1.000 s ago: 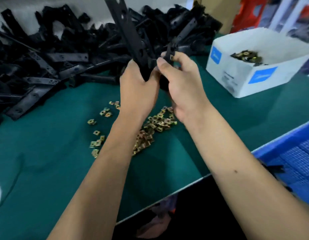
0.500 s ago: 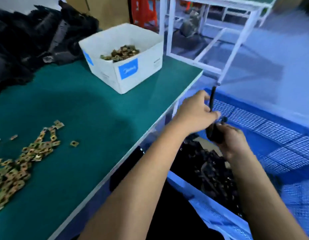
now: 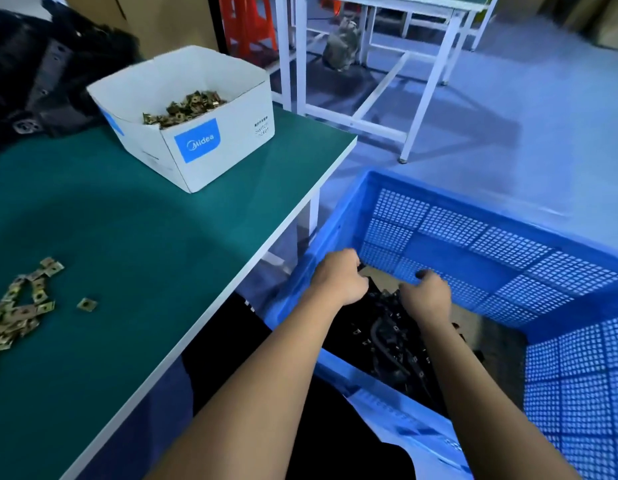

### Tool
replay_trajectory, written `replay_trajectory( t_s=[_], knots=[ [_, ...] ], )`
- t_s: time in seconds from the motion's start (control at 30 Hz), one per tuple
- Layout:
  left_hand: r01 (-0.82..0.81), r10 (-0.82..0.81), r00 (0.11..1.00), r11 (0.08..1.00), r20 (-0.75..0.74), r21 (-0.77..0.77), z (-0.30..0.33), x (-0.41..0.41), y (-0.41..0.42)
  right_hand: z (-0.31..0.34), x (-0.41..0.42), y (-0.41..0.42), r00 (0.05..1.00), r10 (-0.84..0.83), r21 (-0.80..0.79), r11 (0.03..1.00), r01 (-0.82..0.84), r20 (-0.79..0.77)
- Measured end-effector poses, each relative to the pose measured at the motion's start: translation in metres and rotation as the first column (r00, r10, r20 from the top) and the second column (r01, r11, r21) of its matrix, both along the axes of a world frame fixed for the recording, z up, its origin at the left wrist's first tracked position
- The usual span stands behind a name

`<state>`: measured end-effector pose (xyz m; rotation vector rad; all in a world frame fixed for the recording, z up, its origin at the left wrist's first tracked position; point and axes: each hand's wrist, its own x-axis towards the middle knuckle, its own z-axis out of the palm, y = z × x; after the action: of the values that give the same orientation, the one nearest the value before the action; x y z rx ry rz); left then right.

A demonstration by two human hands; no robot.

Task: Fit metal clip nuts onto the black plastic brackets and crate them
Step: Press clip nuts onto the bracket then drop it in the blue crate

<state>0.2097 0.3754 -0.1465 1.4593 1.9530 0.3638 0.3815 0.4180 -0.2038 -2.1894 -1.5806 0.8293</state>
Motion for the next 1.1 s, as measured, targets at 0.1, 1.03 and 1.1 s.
replay_trajectory(
  t_s=[0.1,1.03,1.1],
  knots=[
    [-0.050,0.041,0.998,0.967,0.041,0.249,0.044,0.001,0.009,0.051,-0.035,0.002,0.996,0.082,0.201,0.977,-0.073,-0.033],
    [-0.733,0.910,0.078,-0.225,0.407,0.642,0.104,-0.368,-0.398,0.186,-0.548,-0.279,-0.044,0.719,0.287,-0.333,-0.898,0.694],
    [-0.730,0.855,0.038,-0.329,0.517,0.599,0.102,-0.374,-0.404,0.183,-0.568,-0.291,-0.099,0.696,0.191,-0.327,-0.926,0.711]
  ],
)
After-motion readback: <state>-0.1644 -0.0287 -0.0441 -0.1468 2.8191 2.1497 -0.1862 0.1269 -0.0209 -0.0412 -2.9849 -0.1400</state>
